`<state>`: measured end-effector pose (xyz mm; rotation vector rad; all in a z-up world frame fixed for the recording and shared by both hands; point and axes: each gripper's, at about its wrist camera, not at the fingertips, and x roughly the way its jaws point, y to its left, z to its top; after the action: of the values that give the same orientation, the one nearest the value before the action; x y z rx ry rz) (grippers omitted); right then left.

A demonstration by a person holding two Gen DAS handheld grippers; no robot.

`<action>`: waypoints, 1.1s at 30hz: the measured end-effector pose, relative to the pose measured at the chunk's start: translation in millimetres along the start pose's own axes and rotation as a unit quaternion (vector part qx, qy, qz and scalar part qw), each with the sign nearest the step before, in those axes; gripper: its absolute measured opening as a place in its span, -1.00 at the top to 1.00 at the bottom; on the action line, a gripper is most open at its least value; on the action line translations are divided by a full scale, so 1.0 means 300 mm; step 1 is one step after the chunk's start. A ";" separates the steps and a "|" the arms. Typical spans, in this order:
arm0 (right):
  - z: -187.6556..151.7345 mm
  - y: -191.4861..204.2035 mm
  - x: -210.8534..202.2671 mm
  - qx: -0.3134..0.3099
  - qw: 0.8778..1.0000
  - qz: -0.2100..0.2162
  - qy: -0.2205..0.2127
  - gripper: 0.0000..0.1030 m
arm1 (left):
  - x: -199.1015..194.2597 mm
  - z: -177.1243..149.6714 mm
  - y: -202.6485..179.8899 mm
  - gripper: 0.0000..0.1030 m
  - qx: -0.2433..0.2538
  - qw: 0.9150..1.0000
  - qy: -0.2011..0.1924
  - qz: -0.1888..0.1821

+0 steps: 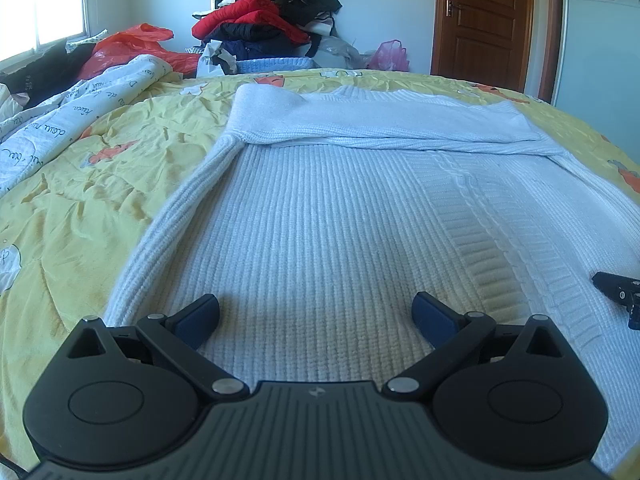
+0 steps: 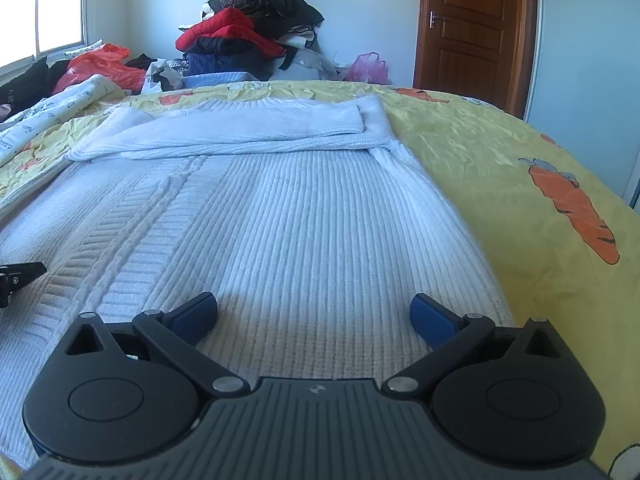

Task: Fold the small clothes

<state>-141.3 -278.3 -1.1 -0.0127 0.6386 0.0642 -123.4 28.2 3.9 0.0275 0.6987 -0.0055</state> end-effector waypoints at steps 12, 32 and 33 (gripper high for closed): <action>-0.011 0.004 -0.011 0.000 1.000 0.002 -0.002 -0.99 | -0.028 -0.031 -0.003 -1.00 0.003 1.000 -0.012 0.006; -0.078 0.003 -0.089 -0.015 1.000 0.007 -0.012 -0.99 | -0.028 -0.031 -0.002 -1.00 0.003 1.000 -0.012 0.005; -0.078 0.002 -0.089 -0.015 1.000 0.007 -0.012 -0.99 | -0.028 -0.031 -0.002 -1.00 0.003 1.000 -0.012 0.005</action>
<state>-176.7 -279.8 -4.1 -0.0353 0.6134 0.0874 -135.8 27.8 2.0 0.0360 0.6738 0.0013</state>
